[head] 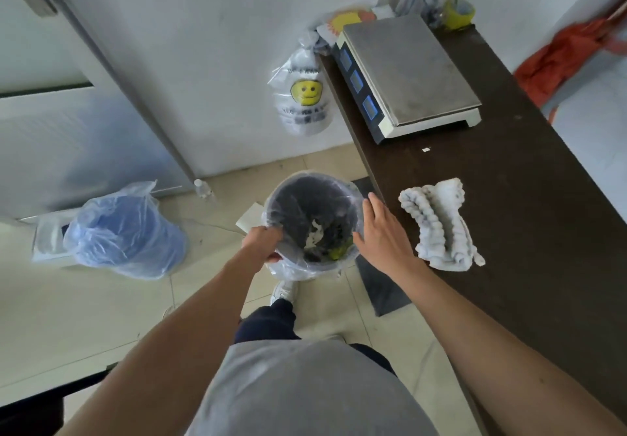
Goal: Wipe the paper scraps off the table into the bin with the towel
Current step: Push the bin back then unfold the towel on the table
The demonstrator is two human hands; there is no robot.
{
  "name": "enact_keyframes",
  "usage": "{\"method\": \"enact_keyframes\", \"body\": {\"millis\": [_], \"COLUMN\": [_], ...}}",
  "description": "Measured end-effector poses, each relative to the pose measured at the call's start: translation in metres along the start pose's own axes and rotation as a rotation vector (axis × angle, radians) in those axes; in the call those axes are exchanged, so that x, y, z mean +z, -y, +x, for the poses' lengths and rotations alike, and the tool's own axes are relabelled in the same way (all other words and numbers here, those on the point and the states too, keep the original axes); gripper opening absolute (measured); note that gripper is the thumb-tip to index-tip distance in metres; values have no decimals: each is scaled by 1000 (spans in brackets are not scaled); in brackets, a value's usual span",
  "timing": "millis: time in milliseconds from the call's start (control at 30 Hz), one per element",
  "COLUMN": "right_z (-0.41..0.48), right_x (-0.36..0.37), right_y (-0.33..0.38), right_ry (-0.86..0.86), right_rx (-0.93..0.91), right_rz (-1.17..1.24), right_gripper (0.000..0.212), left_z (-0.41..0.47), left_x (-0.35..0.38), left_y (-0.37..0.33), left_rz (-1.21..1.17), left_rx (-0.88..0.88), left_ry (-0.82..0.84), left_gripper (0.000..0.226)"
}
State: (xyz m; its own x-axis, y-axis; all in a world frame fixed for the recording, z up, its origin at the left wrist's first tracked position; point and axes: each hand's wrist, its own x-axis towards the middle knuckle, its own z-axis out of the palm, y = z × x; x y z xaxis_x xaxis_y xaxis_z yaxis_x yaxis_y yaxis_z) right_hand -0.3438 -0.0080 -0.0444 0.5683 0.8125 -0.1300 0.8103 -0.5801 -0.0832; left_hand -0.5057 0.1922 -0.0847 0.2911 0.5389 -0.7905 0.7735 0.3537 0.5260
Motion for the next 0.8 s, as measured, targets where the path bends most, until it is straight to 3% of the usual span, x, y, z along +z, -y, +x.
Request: {"method": "enact_keyframes", "body": {"millis": [200,367,567,800], "right_z": [14,33,65,135], "right_x": [10,21,43,90], "right_y": [19,30,45,58], "right_ry": [172,280,294,373], "right_rx": [88,216,337,501], "right_rz": [222,537,622,695], "right_gripper": [86,56,39,22], "left_z": [-5,-2,16,80], "left_x": [-24,-37,-51,-66], "left_y": [14,17,17,7], "left_rz": [-163,-268,-333,-244], "left_rx": [-14,-24,-42,-17], "left_ry": [-48,-71,-64,-54], "left_gripper": [26,24,15,19]}}
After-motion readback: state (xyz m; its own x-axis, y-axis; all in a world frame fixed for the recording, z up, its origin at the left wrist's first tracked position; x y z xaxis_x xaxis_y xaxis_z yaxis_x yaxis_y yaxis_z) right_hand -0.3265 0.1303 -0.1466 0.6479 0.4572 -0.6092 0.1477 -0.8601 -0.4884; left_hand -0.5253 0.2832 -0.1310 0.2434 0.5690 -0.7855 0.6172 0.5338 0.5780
